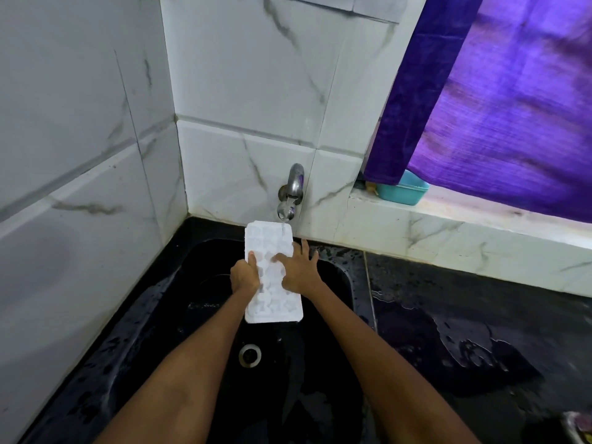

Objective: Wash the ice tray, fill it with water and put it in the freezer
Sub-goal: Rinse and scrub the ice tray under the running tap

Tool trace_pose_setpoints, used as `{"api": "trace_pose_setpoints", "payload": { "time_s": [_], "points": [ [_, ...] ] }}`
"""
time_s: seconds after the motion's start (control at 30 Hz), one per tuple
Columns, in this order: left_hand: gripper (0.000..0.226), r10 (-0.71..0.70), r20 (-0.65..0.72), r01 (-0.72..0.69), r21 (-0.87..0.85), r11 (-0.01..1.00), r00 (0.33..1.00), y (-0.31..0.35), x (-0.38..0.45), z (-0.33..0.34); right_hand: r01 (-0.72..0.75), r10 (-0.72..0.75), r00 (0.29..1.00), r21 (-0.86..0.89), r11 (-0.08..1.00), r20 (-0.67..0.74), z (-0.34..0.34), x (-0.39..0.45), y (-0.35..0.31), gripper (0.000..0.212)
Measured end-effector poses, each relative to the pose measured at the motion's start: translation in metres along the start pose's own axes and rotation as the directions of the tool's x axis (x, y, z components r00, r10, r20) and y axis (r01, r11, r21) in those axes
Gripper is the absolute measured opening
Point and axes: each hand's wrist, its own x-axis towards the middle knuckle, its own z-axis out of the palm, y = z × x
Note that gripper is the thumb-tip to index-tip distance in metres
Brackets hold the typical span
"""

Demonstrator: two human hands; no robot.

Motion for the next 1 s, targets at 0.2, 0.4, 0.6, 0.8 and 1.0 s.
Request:
{"api": "trace_pose_setpoints", "payload": {
  "time_s": [0.2,0.4,0.6,0.8,1.0],
  "points": [
    [0.059,-0.043,0.003,0.043,-0.066,0.997,0.999,0.008,0.002,0.003,0.011,-0.014,0.999,-0.067,0.998,-0.049,0.022,-0.012,-0.002,0.051],
    [0.059,-0.004,-0.016,0.003,-0.046,0.999,1.000,0.004,0.003,0.005,0.019,-0.026,0.999,-0.205,0.979,-0.031,0.015,-0.007,-0.005,0.047],
    [0.059,-0.036,-0.019,0.035,-0.051,0.998,0.999,0.015,0.009,0.001,-0.001,0.007,0.999,-0.156,0.988,0.038,0.014,-0.004,-0.010,0.057],
    [0.058,-0.054,0.000,0.053,-0.084,0.995,0.999,0.015,0.003,0.007,-0.013,0.018,1.000,-0.211,0.977,0.021,0.011,0.001,-0.011,0.047],
    [0.057,-0.050,0.003,0.050,-0.107,0.993,0.999,0.011,0.001,0.008,-0.045,0.051,0.998,-0.182,0.982,0.033,0.014,-0.001,-0.010,0.046]
  ]
}}
